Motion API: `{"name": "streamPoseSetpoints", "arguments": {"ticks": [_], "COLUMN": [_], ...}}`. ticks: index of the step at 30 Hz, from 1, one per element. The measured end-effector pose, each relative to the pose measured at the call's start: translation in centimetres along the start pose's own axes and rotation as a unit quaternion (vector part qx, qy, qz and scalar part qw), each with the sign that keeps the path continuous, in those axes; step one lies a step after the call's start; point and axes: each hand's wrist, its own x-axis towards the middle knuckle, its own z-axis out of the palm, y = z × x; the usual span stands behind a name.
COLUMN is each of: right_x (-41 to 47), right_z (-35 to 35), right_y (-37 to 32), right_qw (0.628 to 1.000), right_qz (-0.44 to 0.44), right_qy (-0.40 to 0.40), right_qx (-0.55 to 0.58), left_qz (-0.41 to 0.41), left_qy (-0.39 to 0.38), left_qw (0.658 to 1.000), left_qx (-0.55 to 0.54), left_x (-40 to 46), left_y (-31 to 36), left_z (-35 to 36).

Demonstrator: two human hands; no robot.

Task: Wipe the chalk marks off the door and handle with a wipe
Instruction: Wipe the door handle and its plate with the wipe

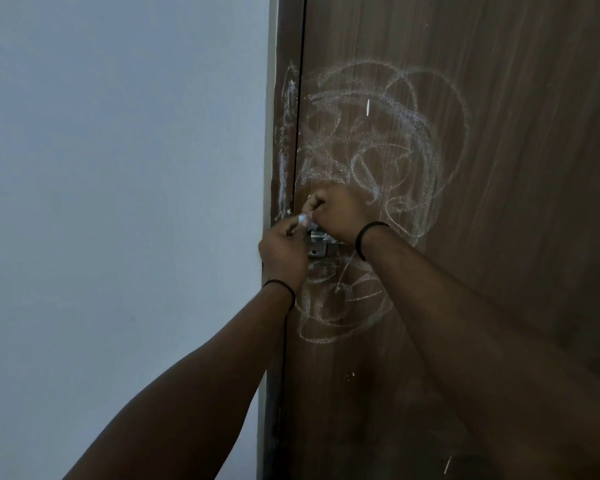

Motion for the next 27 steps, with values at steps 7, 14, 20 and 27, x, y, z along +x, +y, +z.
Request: {"name": "streamPoseSetpoints", "arguments": {"ticks": [7,14,20,27], "right_x": [-1.6,-3.7,-4.2,-4.6], "right_z": [-3.2,-4.4,-3.3,-2.4], "right_y": [2.5,4.3,3.9,4.3], "right_qw": [0.986,0.989,0.988,0.989], "right_qz": [0.054,0.027,0.018,0.012], "right_qy": [0.102,0.112,0.126,0.142], "right_qx": [0.119,0.089,0.082,0.04], "left_qz": [0.011,0.025,0.07,0.057], "left_qy": [0.098,0.085,0.064,0.057], "left_qw": [0.988,0.982,0.98,0.98], "left_qx": [0.115,0.167,0.173,0.182], "left_x": [-0.3,-2.7,-2.0,-3.4], "left_y": [0.2,-1.7,-1.2,-2.5], "left_z": [1.5,1.9,1.2,1.3]}}
